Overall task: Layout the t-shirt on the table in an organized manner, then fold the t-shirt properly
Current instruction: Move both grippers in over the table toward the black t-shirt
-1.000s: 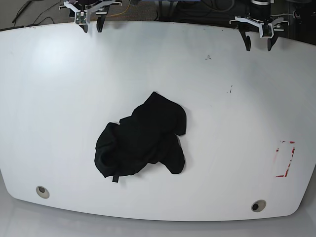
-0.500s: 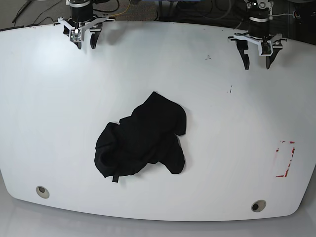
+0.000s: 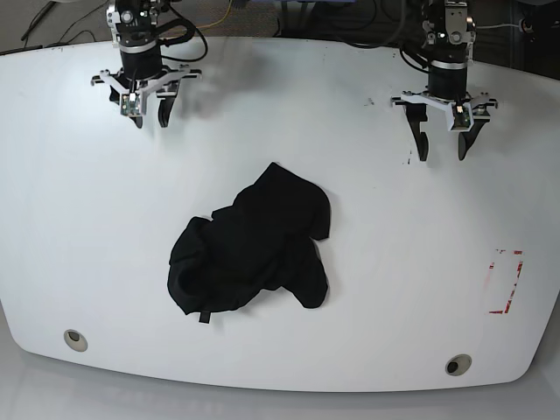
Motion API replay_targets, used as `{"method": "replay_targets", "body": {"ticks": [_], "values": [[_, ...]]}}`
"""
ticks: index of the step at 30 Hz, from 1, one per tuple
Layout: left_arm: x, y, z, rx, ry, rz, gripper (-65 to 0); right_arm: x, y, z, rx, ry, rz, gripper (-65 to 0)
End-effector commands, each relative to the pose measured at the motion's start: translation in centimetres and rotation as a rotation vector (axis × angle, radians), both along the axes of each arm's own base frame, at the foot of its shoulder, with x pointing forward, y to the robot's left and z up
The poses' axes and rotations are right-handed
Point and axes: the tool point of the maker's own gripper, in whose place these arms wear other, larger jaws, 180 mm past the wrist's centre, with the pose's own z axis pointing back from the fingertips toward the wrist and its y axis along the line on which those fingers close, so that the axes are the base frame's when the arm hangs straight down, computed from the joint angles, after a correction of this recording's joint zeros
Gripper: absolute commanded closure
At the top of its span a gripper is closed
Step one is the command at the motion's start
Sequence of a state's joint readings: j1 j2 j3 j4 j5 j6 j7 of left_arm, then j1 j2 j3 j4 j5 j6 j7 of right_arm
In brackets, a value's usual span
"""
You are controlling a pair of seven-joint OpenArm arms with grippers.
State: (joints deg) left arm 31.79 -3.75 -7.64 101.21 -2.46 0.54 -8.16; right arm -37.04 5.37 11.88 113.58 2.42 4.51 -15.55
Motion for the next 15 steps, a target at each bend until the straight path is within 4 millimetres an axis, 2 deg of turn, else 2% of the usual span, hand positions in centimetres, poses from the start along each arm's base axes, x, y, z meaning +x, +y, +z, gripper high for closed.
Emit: {"method": "replay_targets", "body": {"ticks": [1, 11, 15], "values": [[0.9, -0.5, 1.4, 0.001, -0.058, -0.016, -39.1, 1.5, -0.1, 1.3, -0.004, -0.048, -0.001, -25.7], [4.1, -2.5, 3.7, -0.028, -0.149, -0.075, -39.2, 6.0, 0.1, 3.3, 0.011, -0.114, -0.006, -25.8], [5.2, -3.8, 4.2, -0.047, -0.164, -0.149, -39.2, 7.9, 1.3, 4.1, 0.061, -0.132, 0.015, -25.8]]}}
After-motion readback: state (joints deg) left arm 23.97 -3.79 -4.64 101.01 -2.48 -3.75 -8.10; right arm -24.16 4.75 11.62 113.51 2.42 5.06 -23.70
